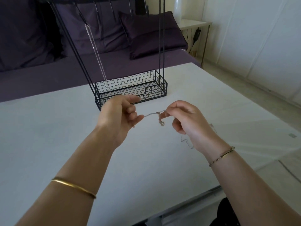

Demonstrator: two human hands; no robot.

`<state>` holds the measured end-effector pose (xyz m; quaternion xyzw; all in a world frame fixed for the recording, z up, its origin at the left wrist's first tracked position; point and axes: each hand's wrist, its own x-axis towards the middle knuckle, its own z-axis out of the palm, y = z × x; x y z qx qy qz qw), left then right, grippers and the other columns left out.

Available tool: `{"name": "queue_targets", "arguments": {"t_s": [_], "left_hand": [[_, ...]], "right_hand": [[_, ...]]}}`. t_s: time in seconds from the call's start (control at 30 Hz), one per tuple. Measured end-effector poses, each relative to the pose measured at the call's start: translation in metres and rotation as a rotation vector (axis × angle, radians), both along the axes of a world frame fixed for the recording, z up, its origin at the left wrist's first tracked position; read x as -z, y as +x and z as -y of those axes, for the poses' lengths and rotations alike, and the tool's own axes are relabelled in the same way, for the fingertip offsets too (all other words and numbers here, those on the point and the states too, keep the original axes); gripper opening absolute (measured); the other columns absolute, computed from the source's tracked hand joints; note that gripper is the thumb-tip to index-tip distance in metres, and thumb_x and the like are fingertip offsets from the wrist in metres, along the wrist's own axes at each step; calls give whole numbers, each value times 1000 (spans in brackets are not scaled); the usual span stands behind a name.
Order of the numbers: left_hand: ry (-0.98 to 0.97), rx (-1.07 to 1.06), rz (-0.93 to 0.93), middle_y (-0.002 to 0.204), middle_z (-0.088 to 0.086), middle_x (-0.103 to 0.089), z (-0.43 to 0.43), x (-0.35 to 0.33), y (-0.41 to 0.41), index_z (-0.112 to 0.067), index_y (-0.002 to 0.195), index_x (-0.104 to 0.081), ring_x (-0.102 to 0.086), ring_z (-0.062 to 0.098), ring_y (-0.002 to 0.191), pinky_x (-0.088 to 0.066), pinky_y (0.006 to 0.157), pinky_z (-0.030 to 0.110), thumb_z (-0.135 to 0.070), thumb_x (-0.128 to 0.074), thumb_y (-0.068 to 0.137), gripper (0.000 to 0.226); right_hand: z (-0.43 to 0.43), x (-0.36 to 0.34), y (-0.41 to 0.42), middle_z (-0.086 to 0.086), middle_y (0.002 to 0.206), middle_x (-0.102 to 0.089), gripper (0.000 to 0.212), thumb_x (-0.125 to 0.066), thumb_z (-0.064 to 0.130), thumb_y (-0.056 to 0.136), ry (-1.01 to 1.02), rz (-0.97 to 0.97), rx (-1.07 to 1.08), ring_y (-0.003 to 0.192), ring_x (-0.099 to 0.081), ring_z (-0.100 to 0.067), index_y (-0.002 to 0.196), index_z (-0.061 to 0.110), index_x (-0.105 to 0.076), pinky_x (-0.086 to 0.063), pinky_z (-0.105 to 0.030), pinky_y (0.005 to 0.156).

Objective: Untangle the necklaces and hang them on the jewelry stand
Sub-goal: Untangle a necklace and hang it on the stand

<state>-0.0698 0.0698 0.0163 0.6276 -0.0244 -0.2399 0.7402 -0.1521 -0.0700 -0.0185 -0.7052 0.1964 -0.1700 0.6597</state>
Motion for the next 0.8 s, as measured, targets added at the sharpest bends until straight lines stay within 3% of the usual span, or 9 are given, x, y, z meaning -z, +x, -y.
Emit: {"name": "queue_targets", "arguments": {"t_s": [0.07,0.17,0.27,0.37,0.5,0.63,0.73,0.8], "left_hand": [[190,70,128,58,-3,-40,2,-4,-5,-6,87,-65,-31,11,49,-41,61,25,2,-39,82,27],[544,187,469,67,-9,-57,3,-7,-9,-17,84,-68,-46,5,58,-39,58,20,-4,-57,81,18],[703,278,655,79,-10,-63,1,-3,-11,-24,85,-70,-46,-4,45,-35,41,11,-11,-65,81,15],[738,290,728,80,-12,-67,1,1,-9,-24,83,-71,-47,-9,44,-31,38,6,-16,-68,83,8],[679,282,716,74,-11,-69,1,1,-8,-22,85,-73,-49,-10,48,-33,42,4,-16,-69,84,8],[643,227,728,73,-13,-69,1,1,-9,-24,87,-73,-48,-7,50,-35,42,7,-13,-66,86,13],[630,193,727,74,-13,-71,0,1,-9,-26,87,-73,-49,-5,48,-36,41,10,-12,-65,86,16],[605,177,713,73,-12,-72,0,1,-10,-26,85,-73,-59,0,59,-47,49,18,-10,-64,86,18]], "right_hand": [[-2,-2,0,-7,88,-73,20,-52,10,90,5,17,-22,39,-37,-9,71,13,-55,-27,-13,38],[-4,-2,0,-6,86,-72,20,-53,11,89,-15,17,-24,39,-36,-10,70,14,-56,-27,-16,39],[-4,-3,-1,-4,86,-72,17,-54,12,89,-40,13,-28,41,-37,-10,72,13,-57,-27,-17,39],[-4,-3,-2,-5,86,-72,16,-54,12,87,-52,6,-25,42,-38,-9,72,11,-58,-28,-17,42],[-2,-1,-1,-22,77,-63,15,-58,20,76,-11,-40,-15,55,-39,-20,65,12,-64,-25,-30,51],[-3,-5,-3,-5,57,-56,30,-53,10,84,103,-22,-104,46,-33,-18,55,9,-57,-22,-24,43],[-2,-7,-6,-7,56,-53,40,-49,15,90,193,-87,-186,38,-29,-15,52,10,-58,-19,-21,41],[-2,-8,-7,-8,54,-53,41,-46,16,92,258,-169,-272,34,-34,-14,54,8,-58,-23,-18,37]]}}
